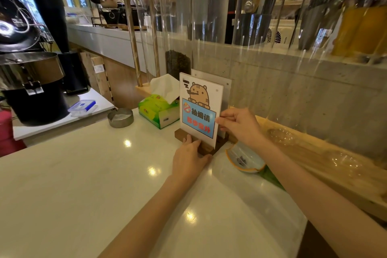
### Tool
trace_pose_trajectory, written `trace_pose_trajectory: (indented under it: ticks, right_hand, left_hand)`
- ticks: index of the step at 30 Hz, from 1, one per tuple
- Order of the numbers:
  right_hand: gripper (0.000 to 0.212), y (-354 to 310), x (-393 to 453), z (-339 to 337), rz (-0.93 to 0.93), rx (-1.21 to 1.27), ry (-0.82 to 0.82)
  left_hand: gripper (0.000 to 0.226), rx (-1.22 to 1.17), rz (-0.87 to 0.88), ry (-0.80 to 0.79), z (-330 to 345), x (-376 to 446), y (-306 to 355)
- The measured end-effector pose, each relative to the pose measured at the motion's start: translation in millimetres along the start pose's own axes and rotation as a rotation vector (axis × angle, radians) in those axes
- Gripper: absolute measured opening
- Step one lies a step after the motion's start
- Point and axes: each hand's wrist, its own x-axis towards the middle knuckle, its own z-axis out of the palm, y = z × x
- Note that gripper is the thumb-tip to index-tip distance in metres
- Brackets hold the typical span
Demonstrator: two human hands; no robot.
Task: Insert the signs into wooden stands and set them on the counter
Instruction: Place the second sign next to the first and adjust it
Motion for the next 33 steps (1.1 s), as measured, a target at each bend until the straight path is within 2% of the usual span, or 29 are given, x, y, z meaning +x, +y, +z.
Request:
trace_pose_trajectory:
  ticks: [10,13,16,20,23,29,33]
  right_hand:
    - [0.021,-4,-6,-7,0.058,-0.049,-0.057]
    - [0.015,3,-6,-14,0.125,0.000,0.115]
    - [0.017,18,-4,-16,0.168,-0.083,0.257]
    - [0.034,27,-4,-4,0.125,-0.074,0.137]
    - [0.030,31,-1,1,0.120,-0.035,0.177]
    - [0.023,38,11,8,0.091,-0.213,0.164]
    - [0.020,35,14,8,0.067,-0.247,0.162]
  left_hand:
    - [0.049,0.010,-0.013,-0.031,-1,-2,1]
    - [0.050,0.020,-0.011,-0.021,-2,-3,1]
    - [0.052,0.005,-0.025,-0.004,-1,-2,4]
    - [0.043,0.024,-0.038,0.018,2,0,8]
    - [0.042,-0.001,-0.040,0.007,3,2,8]
    - [0.045,-0.028,-0.041,0.012,5,2,9]
    - [0.045,-0.034,-0.029,0.019,7,1,7]
